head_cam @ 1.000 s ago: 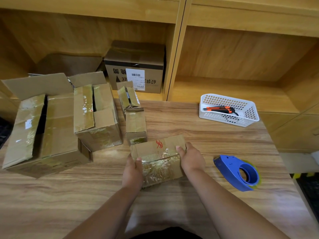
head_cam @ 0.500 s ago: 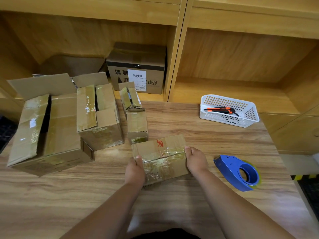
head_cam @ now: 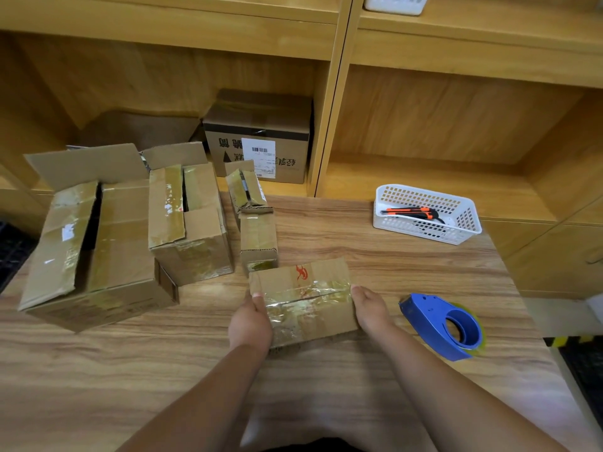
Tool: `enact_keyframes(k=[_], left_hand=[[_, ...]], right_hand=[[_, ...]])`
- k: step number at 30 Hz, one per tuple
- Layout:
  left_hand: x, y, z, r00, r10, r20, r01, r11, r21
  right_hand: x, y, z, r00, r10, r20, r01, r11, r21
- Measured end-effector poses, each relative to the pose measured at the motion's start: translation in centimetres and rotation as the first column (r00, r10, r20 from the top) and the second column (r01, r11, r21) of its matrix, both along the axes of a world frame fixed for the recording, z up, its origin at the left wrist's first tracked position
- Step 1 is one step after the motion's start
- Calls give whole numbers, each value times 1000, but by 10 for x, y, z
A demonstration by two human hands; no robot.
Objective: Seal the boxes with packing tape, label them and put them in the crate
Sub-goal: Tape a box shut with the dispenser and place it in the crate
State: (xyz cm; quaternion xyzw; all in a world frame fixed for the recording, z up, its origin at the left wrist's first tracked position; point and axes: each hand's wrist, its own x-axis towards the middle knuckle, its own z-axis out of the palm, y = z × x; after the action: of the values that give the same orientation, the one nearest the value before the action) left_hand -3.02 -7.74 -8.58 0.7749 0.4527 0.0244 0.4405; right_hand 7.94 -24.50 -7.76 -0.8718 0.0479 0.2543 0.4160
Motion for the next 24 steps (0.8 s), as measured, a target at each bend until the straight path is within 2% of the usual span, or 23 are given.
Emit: enact_keyframes(k=[2, 5, 8, 11, 15, 19, 24], left_hand=[[-2, 4, -2, 1000, -7, 11, 7, 997, -78], [-13, 12, -7, 997, -27, 69, 45, 960, -276], [-37, 3, -5, 967, -105, 232, 188, 908, -375], [-54, -17, -12, 932, -82, 354, 252, 847, -468], [-60, -36, -12, 940, -24, 340, 190, 866, -462], [-82, -58, -2, 947, 118, 298, 35, 885, -464], [-123, -82, 5, 925, 339, 172, -216, 841, -496]], right_hand=[[-7, -4, -1, 987, -59, -150, 72, 994, 81], [-16, -11, -3, 961, -124, -245, 160, 978, 131], [-17, -13, 2, 968, -146, -205, 177, 974, 141], [-20, -13, 4, 981, -138, -138, 160, 974, 160], [-22, -18, 7, 996, -78, -48, 84, 987, 135], [-31, -20, 18, 993, 52, -110, -34, 987, 156], [-58, -11, 28, 956, 268, -119, -253, 959, 127]])
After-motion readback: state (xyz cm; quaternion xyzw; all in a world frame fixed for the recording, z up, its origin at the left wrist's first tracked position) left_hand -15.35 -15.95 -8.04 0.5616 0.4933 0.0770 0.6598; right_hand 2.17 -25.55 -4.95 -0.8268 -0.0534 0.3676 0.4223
